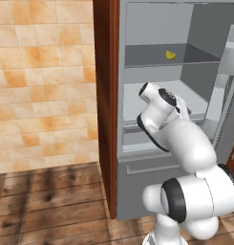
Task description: Take the lemon wedge from the fridge and place it on the plate with fish on the dining counter.
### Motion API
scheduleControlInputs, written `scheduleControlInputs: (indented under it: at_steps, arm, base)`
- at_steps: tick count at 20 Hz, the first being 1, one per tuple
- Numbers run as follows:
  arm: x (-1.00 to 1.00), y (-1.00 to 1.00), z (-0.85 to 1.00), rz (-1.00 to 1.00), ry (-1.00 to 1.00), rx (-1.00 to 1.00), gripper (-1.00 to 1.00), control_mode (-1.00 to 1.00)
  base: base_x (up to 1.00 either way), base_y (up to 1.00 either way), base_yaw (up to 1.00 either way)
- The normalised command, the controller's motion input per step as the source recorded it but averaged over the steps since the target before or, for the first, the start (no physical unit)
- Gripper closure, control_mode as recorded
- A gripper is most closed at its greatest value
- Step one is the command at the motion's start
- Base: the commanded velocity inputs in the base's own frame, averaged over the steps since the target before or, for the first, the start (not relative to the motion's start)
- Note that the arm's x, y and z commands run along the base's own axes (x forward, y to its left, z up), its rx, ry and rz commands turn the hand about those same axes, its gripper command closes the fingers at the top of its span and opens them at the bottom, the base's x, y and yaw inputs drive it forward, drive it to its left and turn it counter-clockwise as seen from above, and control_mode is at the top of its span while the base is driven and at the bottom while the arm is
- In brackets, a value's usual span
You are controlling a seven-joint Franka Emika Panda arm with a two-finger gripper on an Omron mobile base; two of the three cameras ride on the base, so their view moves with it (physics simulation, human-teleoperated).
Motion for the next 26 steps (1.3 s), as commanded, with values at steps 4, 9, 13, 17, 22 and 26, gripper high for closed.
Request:
scheduleControlInputs:
  at_steps: [4, 9, 13, 17, 22, 26]
  arm:
    - [0.00, -0.61, -0.04, 0.04, -0.02, 0.00, -1.00, -1.00]
    - [-0.07, -0.56, -0.05, 0.11, -0.02, 0.00, -1.00, -1.00]
    - [-0.86, -0.75, -0.13, 0.01, -0.07, 0.00, -1.00, -1.00]
    - [-1.00, -1.00, -0.18, 0.00, -0.15, 0.02, -1.00, -1.00]
    - [-0.72, -0.33, -0.02, 0.02, -0.14, -0.01, -1.00, -1.00]
    - [0.12, 0.94, 0.26, 0.32, -0.02, 0.04, -1.00, -1.00]
  base:
    - [0.00, 0.00, 0.00]
    - [0.00, 0.00, 0.00]
    - [0.00, 0.00, 0.00]
    - [0.00, 0.00, 0.00]
    - [0.00, 0.00, 0.00]
    - [0.00, 0.00, 0.00]
